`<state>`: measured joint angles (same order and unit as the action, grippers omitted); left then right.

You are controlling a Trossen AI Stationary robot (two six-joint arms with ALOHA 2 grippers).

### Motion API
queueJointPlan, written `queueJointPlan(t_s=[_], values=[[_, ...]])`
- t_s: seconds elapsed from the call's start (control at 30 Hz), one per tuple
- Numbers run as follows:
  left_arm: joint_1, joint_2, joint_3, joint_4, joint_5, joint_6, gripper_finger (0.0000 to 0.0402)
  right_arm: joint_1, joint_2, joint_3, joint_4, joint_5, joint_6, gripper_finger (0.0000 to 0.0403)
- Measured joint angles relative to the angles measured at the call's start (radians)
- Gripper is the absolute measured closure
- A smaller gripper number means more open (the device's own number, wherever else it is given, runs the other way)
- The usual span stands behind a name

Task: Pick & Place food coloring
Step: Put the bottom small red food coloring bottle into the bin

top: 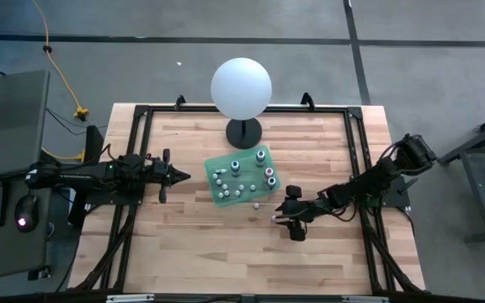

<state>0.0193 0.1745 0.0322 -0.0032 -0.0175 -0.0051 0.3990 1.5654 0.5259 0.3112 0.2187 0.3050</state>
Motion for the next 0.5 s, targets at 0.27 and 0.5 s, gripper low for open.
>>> queueJointPlan(t_s=[0.27,0.5], values=[[0.000,0.000,0.000,0.000,0.000,0.000,0.0401,0.000,0.000,0.000,0.001,-0.006,0.000,0.0214],[0.000,0.000,0.000,0.000,0.000,0.000,0.0401,0.000,0.000,0.000,0.012,-0.001,0.000,0.0229]])
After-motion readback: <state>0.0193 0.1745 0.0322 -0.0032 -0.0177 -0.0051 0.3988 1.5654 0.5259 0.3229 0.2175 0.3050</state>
